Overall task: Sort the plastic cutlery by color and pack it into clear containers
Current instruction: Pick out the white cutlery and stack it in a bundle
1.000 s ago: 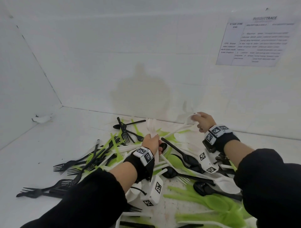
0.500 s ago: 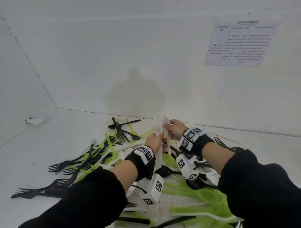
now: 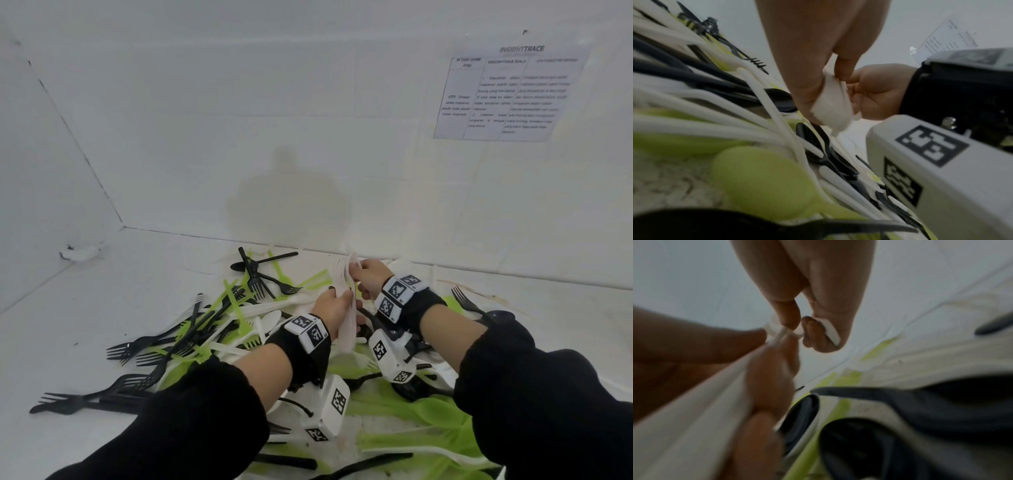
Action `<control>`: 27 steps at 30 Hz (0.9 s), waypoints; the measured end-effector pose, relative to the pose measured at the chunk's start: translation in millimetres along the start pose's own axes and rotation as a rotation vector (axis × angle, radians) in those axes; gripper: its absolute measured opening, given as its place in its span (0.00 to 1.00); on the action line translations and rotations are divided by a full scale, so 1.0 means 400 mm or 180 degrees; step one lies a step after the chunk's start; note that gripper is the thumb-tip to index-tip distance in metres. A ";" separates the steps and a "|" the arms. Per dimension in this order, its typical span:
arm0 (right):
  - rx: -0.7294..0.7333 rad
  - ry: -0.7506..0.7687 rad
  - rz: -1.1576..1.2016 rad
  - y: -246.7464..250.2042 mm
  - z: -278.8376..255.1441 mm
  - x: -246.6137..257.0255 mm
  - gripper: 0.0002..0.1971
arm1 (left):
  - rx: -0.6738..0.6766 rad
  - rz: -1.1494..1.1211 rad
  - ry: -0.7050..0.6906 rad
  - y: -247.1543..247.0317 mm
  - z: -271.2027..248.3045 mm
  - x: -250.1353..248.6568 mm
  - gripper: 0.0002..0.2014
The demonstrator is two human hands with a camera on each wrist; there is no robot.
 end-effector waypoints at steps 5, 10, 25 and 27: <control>-0.0084 -0.0063 -0.0387 0.066 0.004 -0.012 0.13 | -0.0190 -0.0105 0.0006 0.029 0.013 0.007 0.13; 0.0561 0.0007 0.0572 -0.016 -0.031 -0.022 0.05 | -0.0128 -0.0147 0.0023 0.030 0.030 0.010 0.12; 0.0004 -0.0223 0.0215 -0.024 -0.023 -0.040 0.04 | -0.0012 -0.0190 0.0038 0.009 0.019 0.023 0.03; -0.0133 -0.0291 -0.0515 0.019 0.003 -0.043 0.11 | -0.0138 -0.0107 -0.0040 0.025 0.026 0.015 0.04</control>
Point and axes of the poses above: each hand's wrist, its own z-axis towards the middle knuckle, its own y-axis out of the back of the hand, x = y × z, the point moved 9 cm from there along z, towards the middle knuckle, and after that the axes turned 13 degrees about -z, right-handed, at the moved point
